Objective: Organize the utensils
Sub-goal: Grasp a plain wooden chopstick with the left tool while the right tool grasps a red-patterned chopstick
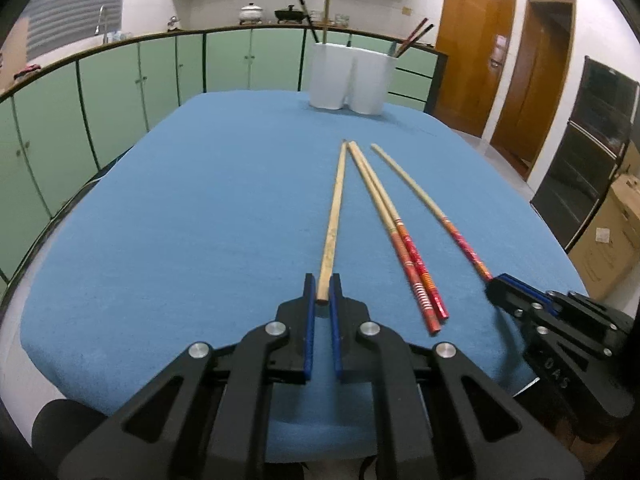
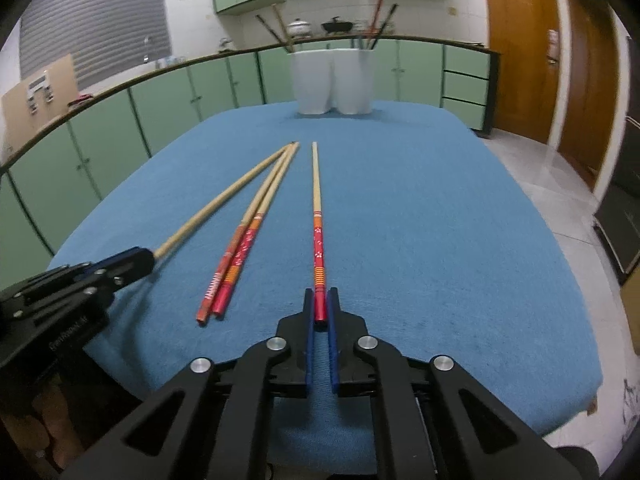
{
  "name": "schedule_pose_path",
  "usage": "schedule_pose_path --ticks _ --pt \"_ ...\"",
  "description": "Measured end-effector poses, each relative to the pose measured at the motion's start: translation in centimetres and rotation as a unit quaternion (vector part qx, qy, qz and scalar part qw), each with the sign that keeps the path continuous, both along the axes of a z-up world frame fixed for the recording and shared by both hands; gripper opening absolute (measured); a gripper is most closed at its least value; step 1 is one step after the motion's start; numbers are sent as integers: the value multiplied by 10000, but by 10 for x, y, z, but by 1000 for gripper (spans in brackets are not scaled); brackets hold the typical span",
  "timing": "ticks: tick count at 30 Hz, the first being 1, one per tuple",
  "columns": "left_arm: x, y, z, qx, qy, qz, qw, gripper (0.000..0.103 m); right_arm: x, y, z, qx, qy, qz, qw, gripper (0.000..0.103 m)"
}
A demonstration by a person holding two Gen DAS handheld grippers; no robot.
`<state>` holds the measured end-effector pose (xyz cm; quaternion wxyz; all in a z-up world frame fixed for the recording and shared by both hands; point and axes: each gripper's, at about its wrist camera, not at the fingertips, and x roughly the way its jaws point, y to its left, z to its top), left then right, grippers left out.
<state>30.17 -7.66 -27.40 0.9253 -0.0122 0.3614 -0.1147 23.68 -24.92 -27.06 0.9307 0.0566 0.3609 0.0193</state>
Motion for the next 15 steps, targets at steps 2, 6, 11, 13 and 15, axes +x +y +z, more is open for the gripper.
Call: schedule_pose_path --ticks 2,6,11,13,15 --pt "-1 0 -2 1 27 -29 10000 6 -1 -1 -1 46 44 -1 10000 6" --pt "1 -5 -5 87 110 -222 9997 8 -1 1 0 60 34 125 9999 10" --pt "12 0 -6 -4 251 -333 9991 14 1 4 0 49 9 213 9998 13" --pt "13 0 -6 -36 255 -406 9988 12 1 7 0 1 -17 263 9997 13" --pt "14 -1 -6 -133 274 -498 9983 6 2 9 -1 -55 -32 301 9995 13"
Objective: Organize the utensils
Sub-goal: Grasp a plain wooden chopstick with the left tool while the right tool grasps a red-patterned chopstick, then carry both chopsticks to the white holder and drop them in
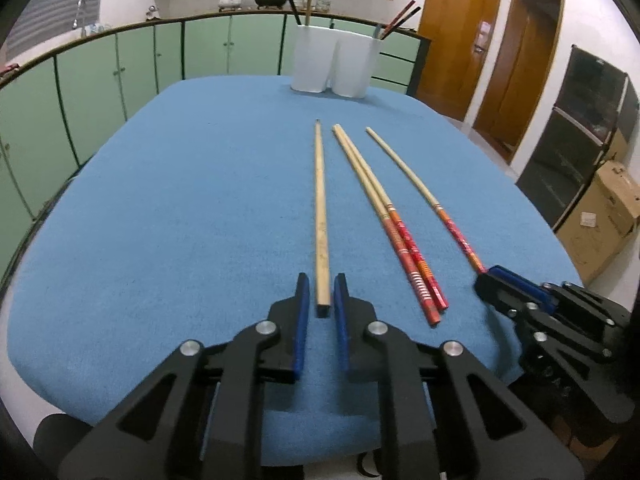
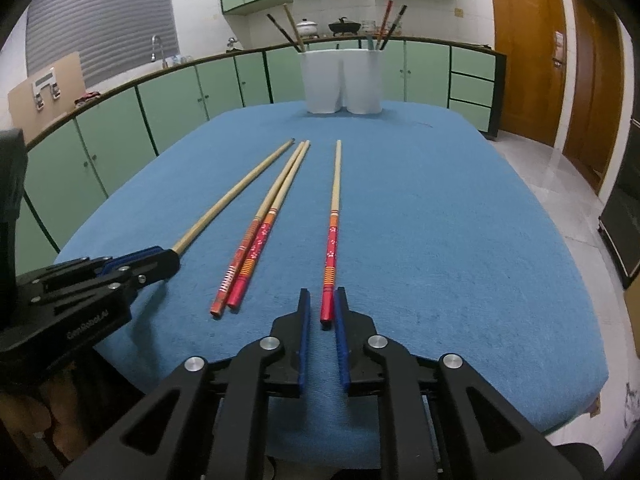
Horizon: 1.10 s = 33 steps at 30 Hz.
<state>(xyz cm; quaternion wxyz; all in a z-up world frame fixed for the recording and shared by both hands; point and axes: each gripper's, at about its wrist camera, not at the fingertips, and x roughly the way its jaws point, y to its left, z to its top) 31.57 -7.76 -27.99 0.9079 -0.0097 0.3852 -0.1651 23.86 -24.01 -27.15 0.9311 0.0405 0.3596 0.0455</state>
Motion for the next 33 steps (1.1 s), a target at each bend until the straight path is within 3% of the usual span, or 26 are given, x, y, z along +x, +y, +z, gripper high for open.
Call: schedule_pose_path --ticks 8,18,26,33 --pt "-9 -3 22 -421 -154 -240 9987 6 -6 -4 16 108 -160 -18 9998 7" --pt "-9 2 86 -621 -640 -196 9958 6 -6 -17 87 270 -585 -139 9978 6" --pt "12 6 139 -592 -1002 -303 9927 6 27 -31 150 40 -658 6 9978 6" --pt "43 1 175 -501 -1076 -437 9920 6 64 -41 184 -75 -458 134 9988 6"
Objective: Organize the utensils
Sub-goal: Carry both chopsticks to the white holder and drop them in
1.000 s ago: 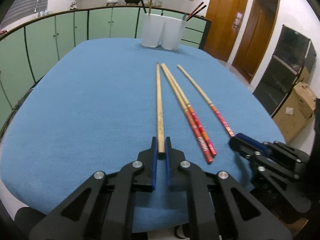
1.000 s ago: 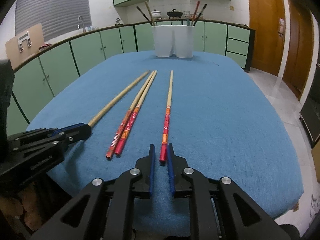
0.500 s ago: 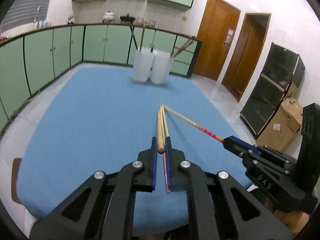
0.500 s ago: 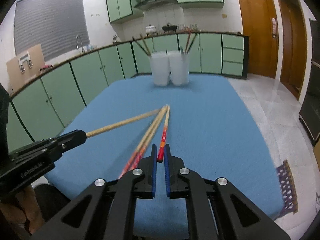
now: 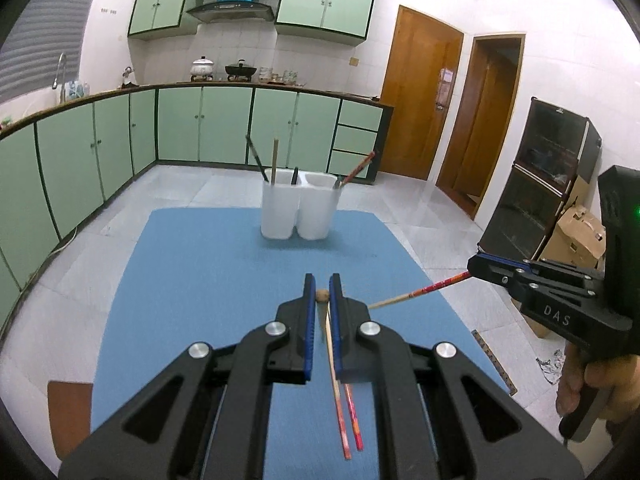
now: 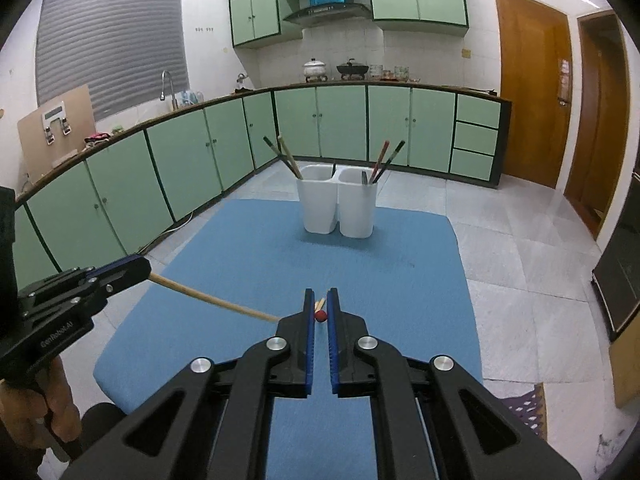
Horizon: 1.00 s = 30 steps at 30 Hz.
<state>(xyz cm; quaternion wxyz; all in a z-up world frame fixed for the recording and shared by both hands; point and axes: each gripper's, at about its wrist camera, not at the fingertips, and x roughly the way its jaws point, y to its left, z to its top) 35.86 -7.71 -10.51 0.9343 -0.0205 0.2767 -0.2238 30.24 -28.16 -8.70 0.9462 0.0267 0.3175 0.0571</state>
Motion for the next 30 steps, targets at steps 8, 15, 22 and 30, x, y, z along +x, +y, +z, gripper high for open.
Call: schedule_pose_path --ticks 8,15,22,30 --pt "21 -8 21 198 -38 -77 9998 6 35 10 24 -246 185 244 9992 6" --pt "31 -7 28 228 18 -99 9997 6 54 13 31 -260 314 343 9986 6" --pt "40 -4 32 249 134 -85 9996 6 69 13 34 -303 440 409 9977 6" --pt "45 -11 49 362 -4 -124 9993 6 83 8 54 -304 369 526 9975 6"
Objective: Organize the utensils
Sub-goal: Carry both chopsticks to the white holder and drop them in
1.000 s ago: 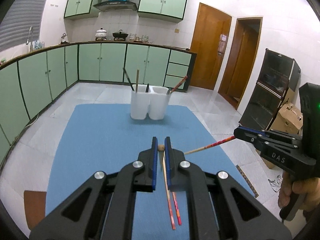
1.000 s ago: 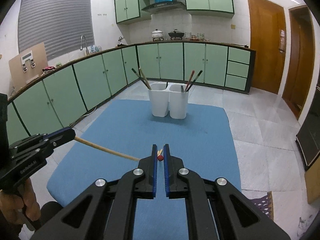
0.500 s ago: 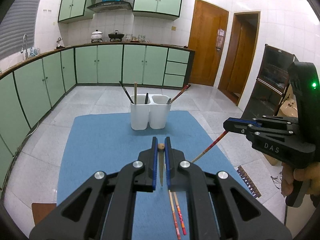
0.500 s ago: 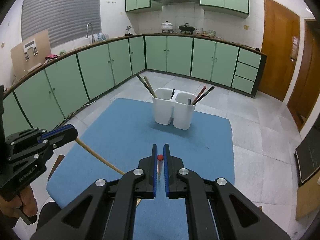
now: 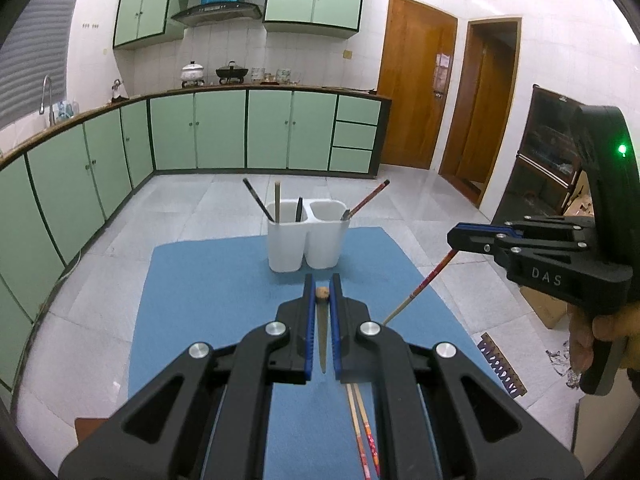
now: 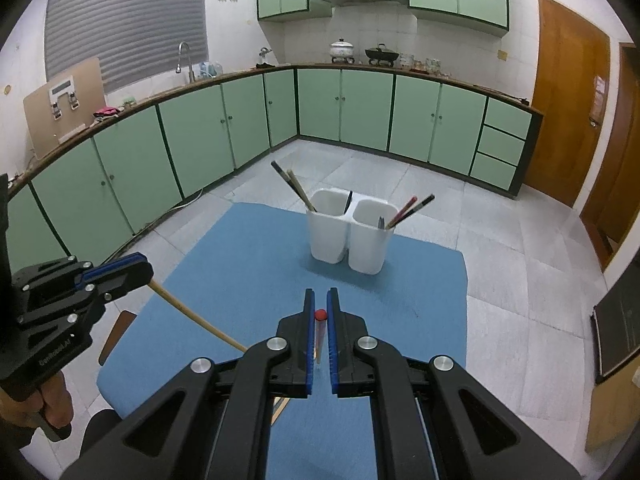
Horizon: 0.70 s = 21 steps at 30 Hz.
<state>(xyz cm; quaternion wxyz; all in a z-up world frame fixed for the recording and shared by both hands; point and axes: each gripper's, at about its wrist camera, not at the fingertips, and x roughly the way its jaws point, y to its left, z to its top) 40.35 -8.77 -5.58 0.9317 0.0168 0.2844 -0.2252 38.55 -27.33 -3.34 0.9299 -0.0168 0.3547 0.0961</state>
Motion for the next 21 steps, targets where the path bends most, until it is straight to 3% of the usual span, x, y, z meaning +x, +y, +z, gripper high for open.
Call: schedule_pose_path --ticks 21 --pt "36 -29 22 279 -257 -230 9990 6 43 -9 29 -52 16 191 9998 6"
